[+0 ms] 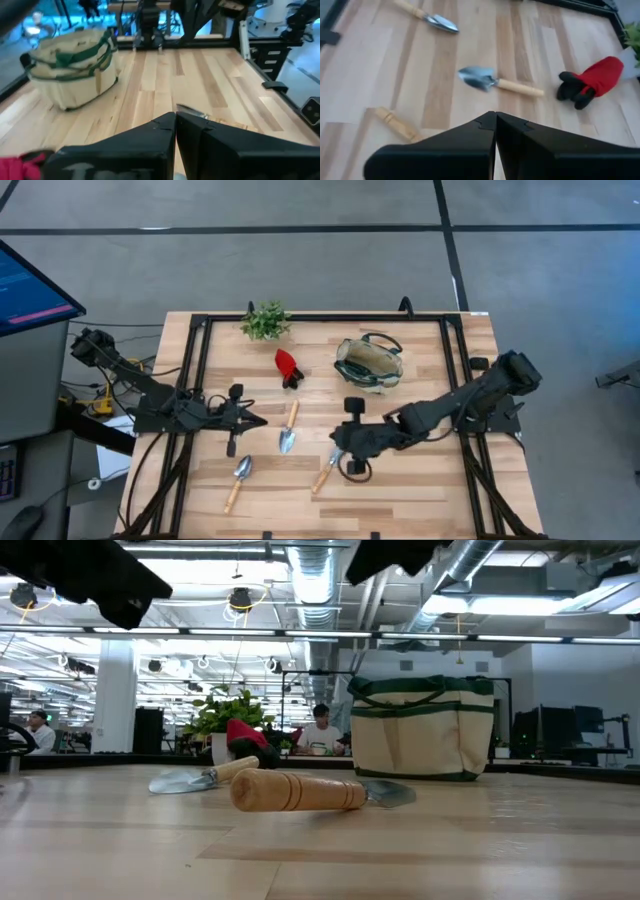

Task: Pick & Place Garden tools in Gardening bag
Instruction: Put the red glove into the gardening bag

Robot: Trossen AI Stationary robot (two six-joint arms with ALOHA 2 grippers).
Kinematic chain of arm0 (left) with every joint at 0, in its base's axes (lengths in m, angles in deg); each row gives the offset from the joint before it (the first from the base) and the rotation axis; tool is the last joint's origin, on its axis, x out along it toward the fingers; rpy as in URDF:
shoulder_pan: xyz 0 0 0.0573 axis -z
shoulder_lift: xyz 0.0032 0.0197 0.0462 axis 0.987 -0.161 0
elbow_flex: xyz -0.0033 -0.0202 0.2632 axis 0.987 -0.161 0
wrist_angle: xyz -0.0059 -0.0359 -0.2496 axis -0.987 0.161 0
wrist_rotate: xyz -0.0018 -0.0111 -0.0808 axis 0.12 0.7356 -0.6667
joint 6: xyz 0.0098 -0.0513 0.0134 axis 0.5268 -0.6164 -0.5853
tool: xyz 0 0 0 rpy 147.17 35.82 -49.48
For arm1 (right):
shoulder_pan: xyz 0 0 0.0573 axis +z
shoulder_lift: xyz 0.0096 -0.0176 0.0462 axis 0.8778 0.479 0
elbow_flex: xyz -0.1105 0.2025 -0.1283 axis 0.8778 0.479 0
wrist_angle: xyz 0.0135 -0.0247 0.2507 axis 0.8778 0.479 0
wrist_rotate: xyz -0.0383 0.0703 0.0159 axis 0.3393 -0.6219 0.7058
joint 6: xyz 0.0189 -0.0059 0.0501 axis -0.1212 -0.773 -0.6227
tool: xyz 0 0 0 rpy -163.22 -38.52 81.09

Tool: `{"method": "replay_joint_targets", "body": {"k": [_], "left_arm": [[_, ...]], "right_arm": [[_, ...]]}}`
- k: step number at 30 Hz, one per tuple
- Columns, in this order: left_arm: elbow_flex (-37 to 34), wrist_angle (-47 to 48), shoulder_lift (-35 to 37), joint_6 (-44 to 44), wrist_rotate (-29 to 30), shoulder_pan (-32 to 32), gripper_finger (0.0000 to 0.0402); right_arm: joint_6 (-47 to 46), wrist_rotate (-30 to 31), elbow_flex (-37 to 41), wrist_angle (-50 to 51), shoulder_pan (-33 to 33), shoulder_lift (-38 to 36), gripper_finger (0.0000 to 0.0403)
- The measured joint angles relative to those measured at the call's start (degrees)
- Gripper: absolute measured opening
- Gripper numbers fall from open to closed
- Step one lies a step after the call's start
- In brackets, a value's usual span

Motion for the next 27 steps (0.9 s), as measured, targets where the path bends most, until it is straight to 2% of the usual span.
{"method": "replay_joint_targets", "body": {"k": [4,14,21,27], "left_arm": [[-0.13,3.61,0.00,-1.58,-1.48,-2.50,0.0002],[-3.82,3.17,0.00,-2.81,-2.15,-6.67,0.0002],[-3.87,1.14,0.00,-2.99,-2.14,-7.21,0.0002],[-3.87,-2.18,0.00,-0.01,-2.14,-7.80,0.0002]], "right_arm": [[3.06,-3.55,-0.01,-0.38,-3.25,-0.44,0.0000],[13.88,-15.11,-0.06,-2.92,-10.31,-0.48,0.0000],[19.67,-26.22,-0.12,-5.26,-18.79,-1.39,0.0000],[19.88,-26.12,-0.04,-6.22,-23.40,-1.29,0.0000]]}}
